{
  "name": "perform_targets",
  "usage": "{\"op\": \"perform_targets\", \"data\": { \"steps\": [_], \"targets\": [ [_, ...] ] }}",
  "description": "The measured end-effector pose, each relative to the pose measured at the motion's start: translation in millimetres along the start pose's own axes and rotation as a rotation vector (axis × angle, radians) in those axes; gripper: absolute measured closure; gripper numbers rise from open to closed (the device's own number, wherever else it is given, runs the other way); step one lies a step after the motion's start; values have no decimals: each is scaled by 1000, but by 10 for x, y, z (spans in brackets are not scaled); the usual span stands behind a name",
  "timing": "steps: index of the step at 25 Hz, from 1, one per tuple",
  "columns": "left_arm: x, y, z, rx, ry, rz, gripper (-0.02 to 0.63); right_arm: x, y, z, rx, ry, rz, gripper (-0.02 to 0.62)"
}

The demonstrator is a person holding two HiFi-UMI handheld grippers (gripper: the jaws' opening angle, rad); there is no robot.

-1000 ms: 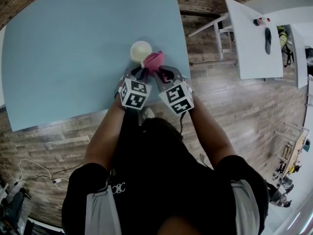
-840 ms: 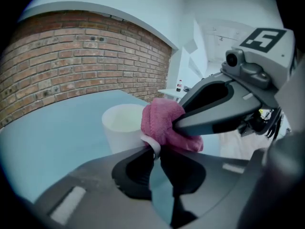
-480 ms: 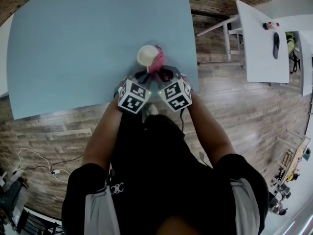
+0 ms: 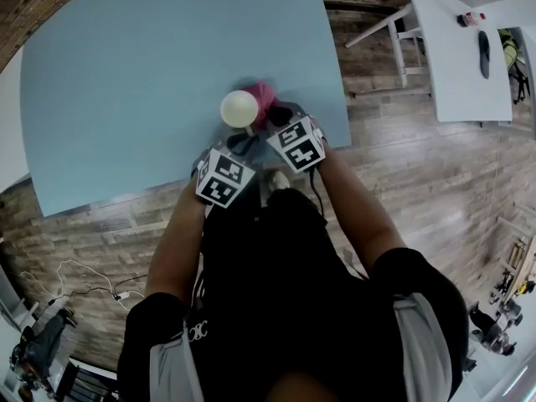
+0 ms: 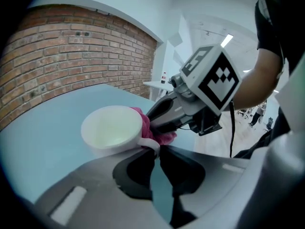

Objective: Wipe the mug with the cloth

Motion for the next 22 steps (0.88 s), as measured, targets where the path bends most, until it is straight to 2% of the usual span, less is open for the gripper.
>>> {"op": "perform_targets", "data": {
  "steps": [9,16,22],
  "targets": [
    [-147,-14,119,-70,65,-92,561,161,-212,-26,-18,-92,-55,558],
    [-258,14,240,-209,193,-275,561,157,-215,-21,21,-106,-83,558],
    [-262,85,278,-241,227,-293,558,8,-10,143,59,-110,-132,558]
  ]
}}
Point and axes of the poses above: the fingertips, and each gripper's own axes: z backward along the fingers, y to its left, x out of its top, the point moved 10 cm from there along z, backward along the fingers, and after that the axes turned 15 degrees about z, right-handed, at the moved point
